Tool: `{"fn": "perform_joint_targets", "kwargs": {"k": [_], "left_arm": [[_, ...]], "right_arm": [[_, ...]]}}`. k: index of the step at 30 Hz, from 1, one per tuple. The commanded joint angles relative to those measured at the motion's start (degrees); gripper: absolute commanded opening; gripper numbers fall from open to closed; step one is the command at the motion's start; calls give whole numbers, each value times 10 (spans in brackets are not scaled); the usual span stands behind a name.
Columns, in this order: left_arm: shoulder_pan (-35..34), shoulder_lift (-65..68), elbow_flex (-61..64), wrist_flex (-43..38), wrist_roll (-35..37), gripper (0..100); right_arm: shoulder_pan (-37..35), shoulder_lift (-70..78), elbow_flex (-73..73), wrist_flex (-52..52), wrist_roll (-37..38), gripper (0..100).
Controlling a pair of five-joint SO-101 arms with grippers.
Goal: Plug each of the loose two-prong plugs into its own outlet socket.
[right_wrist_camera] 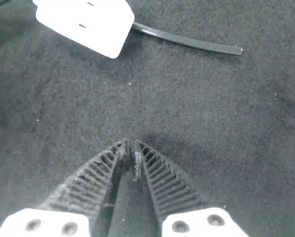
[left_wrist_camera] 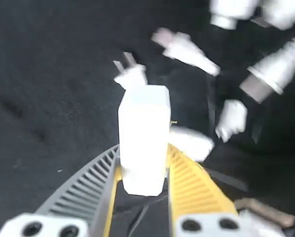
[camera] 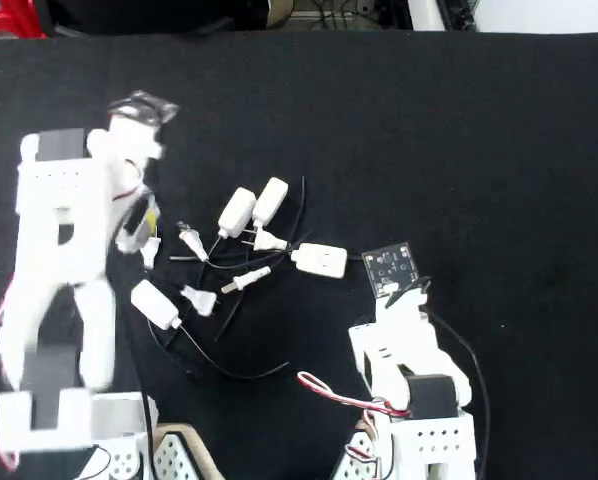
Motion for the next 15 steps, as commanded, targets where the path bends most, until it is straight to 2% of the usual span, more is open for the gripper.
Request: {"fn": "perform_joint_targets", "kwargs": {"k": [1,3,6,9,12,15], "left_arm": [[46,-153,-15,40,-51,29],[57,-218,7,40,-63,29],[53,-310,37,40,-119,29],[23,-383,49,40,-156,29],[3,-440,53,40,-168,29],[22,-475,73,40,-164,29]], "right_arm": [[6,-24,0,1,-2,12],[6,-24,0,1,-2,12],[6,-24,0,1,-2,12],[6,-24,0,1,-2,12],[4,-24,0,1,-2,12],[4,-24,0,1,-2,12]]}}
